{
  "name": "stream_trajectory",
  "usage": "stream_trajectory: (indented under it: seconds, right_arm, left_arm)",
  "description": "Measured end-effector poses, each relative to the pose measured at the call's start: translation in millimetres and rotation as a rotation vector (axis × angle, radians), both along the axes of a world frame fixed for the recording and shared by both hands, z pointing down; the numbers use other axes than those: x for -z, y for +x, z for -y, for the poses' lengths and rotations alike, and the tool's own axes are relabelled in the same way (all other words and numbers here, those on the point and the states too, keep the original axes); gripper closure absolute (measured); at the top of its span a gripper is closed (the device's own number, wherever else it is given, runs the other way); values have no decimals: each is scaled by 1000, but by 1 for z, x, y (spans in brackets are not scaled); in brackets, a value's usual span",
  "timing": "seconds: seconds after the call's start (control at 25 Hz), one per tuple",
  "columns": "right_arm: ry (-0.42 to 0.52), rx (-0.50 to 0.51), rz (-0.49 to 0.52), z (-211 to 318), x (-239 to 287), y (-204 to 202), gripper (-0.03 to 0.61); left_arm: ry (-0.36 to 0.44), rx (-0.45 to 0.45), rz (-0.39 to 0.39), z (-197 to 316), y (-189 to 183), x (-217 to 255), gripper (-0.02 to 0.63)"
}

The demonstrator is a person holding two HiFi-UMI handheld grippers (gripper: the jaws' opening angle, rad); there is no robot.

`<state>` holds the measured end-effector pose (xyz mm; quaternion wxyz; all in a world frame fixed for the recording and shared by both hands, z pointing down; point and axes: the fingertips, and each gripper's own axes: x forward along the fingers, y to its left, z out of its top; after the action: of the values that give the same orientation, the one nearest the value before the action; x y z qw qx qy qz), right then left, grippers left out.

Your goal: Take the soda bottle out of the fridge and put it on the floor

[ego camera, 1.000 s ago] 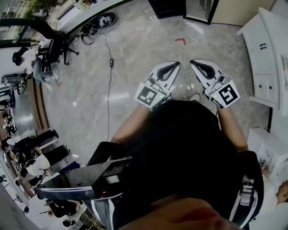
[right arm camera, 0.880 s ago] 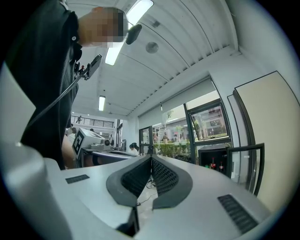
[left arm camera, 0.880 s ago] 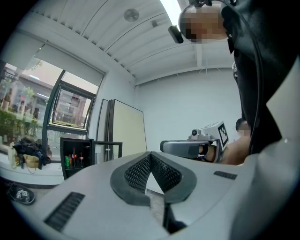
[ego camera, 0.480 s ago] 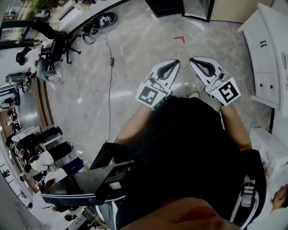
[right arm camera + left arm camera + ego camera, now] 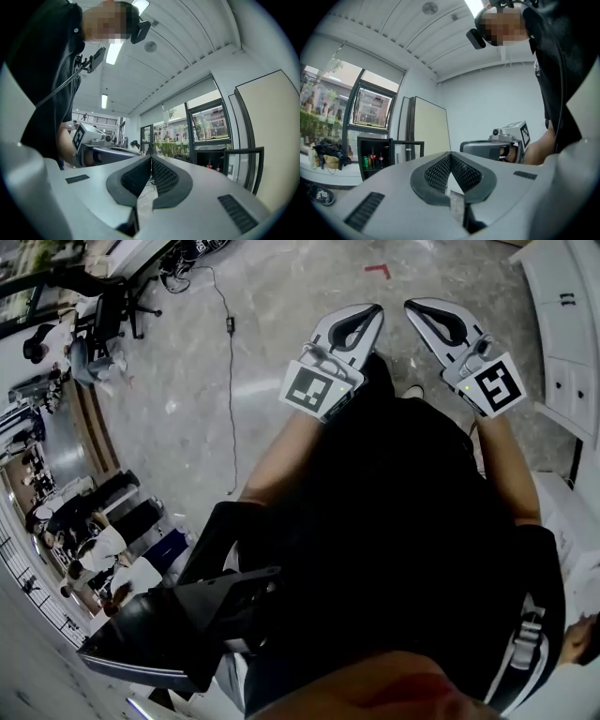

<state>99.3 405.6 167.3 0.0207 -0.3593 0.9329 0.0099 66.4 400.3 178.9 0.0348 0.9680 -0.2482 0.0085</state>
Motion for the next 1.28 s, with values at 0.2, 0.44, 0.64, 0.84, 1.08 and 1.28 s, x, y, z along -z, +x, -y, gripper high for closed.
stream_trajectory:
  seconds: [0.2, 0.44, 0.64, 0.84, 1.08, 1.28]
  right_arm:
    - [-23, 0, -39, 42, -13, -6, 566]
    - [-49, -5, -49, 116, -13, -43, 566]
    - [-69, -21, -55, 170, -17, -66, 566]
    - [-72, -25, -67, 210, -22, -86, 566]
    - [-80, -20, -72, 248, -22, -99, 566]
    - [-85, -11, -80, 291, -32, -85, 565]
  left_arm:
    - [11, -12, -7, 46, -5, -11, 614]
    - [-3, -33, -27, 119, -39, -7, 614]
    - [-29, -21, -9, 176, -68, -15, 614]
    - [0, -54, -25, 218, -88, -19, 614]
    - [7, -34, -33, 257, -102, -15, 614]
    - [-8, 1, -50, 296, -92, -24, 614]
